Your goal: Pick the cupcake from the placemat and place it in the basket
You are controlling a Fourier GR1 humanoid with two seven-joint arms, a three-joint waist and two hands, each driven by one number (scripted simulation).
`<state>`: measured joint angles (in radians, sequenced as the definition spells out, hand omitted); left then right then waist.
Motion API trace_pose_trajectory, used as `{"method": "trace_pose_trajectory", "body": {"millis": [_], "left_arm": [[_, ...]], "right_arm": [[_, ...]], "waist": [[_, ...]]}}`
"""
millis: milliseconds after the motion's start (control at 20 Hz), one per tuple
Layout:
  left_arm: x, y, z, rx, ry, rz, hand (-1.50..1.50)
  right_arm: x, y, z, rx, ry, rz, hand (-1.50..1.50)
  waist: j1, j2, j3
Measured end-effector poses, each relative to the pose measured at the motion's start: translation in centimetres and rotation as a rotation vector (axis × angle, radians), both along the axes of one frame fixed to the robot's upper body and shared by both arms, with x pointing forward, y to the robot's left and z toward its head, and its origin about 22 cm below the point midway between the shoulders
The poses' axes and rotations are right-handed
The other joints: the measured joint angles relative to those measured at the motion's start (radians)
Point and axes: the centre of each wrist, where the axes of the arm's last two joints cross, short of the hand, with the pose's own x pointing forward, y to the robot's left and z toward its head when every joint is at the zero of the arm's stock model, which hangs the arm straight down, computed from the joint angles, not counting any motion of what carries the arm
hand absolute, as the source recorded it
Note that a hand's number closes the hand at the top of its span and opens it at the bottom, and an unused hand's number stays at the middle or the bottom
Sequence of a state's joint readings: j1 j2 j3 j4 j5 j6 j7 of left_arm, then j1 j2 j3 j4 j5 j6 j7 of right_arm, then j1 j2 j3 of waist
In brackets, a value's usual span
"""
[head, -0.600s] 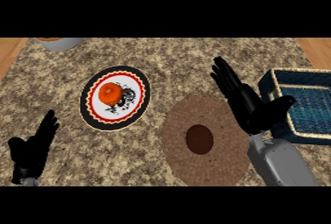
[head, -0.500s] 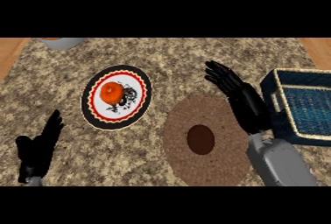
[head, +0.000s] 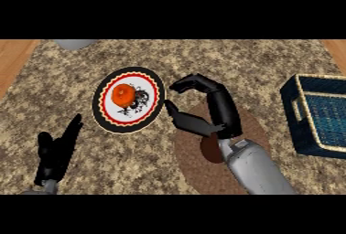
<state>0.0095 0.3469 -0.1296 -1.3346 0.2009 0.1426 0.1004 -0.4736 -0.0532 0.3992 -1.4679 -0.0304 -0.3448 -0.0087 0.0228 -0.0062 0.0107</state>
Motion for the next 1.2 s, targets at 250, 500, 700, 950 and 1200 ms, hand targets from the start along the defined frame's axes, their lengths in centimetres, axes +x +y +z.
{"method": "trace_pose_trajectory", "body": {"millis": [250, 500, 700, 950, 1200], "left_arm": [[-0.2, 0.3, 0.3, -0.002, 0.038, -0.003, 0.00], [-1.1, 0.9, 0.0, 0.000, 0.066, 0.031, 0.00], [-1.7, 1.2, -0.2, 0.003, 0.085, 0.053, 0.00], [-2.4, 1.5, -0.3, 0.001, 0.097, 0.072, 0.00], [-2.6, 1.5, -0.2, 0.001, 0.096, 0.074, 0.00]], "right_arm": [[-0.2, 3.6, -1.2, -0.199, 0.020, -0.137, -1.50], [2.0, 1.2, -1.1, -0.537, 0.043, -0.304, -1.50], [3.3, 0.2, 2.1, -0.763, 0.069, -0.361, -1.50], [3.3, 0.3, 8.4, -0.970, 0.134, -0.359, -1.50], [2.2, 0.6, 13.0, -1.112, 0.246, -0.260, -1.50]], "waist": [[-0.003, -0.006, -0.003], [-0.040, -0.024, -0.008], [-0.065, -0.036, -0.008], [-0.079, -0.041, -0.006], [-0.083, -0.037, -0.005]]}}
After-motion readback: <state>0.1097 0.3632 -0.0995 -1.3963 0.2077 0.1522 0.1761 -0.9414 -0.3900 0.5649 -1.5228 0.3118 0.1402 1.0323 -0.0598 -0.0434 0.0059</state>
